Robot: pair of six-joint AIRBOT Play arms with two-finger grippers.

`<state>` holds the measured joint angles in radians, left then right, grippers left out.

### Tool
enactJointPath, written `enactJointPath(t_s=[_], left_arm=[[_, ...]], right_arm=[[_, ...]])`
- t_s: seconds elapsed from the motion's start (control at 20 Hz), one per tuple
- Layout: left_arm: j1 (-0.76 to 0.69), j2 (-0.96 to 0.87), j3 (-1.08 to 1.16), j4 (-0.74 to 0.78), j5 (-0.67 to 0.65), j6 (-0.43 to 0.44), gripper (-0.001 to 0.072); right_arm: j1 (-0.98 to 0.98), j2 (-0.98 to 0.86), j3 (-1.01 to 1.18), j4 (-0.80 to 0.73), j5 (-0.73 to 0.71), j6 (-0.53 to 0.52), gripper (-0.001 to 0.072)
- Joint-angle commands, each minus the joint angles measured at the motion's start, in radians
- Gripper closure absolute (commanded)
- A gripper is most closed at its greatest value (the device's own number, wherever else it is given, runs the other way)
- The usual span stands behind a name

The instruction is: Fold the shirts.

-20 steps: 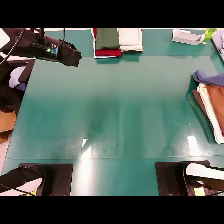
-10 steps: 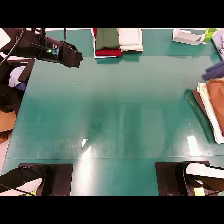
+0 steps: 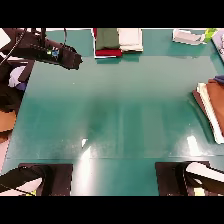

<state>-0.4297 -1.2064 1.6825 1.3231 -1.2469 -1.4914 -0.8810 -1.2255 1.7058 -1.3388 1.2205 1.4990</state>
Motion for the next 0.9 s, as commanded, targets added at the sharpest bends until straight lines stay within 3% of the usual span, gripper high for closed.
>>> enactJointPath(t_s=[0.0, 0.35, 0.4, 0.5, 0.55, 0.7, 0.85], left_arm=[[0.000, 0.000, 0.000, 0.000, -0.014, 0.008, 0.0679], [0.000, 0.000, 0.000, 0.000, -0.034, 0.007, 0.0679], [0.000, 0.000, 0.000, 0.000, -0.034, 0.007, 0.0679], [0.000, 0.000, 0.000, 0.000, -0.032, 0.007, 0.0679], [0.000, 0.000, 0.000, 0.000, -0.032, 0.007, 0.0679], [0.000, 0.000, 0.000, 0.000, -0.020, 0.008, 0.0679], [0.000, 0.000, 0.000, 0.000, -0.009, 0.007, 0.0679]], right_arm=[[-0.115, 0.112, -0.266, 0.000, 0.011, -0.142, 0.0693], [-0.346, 0.200, -0.601, 0.000, 0.002, -0.200, 0.0688], [-0.372, 0.199, -0.620, 0.004, 0.001, -0.200, 0.0586], [-0.399, 0.199, -0.637, 0.013, -0.024, -0.200, 0.0110], [-0.399, 0.200, -0.631, 0.037, -0.034, -0.199, 0.0041], [-0.328, 0.199, -0.557, 0.236, -0.063, -0.199, 0.0042], [-0.099, 0.199, -0.486, 0.372, -0.083, -0.198, 0.0042]])
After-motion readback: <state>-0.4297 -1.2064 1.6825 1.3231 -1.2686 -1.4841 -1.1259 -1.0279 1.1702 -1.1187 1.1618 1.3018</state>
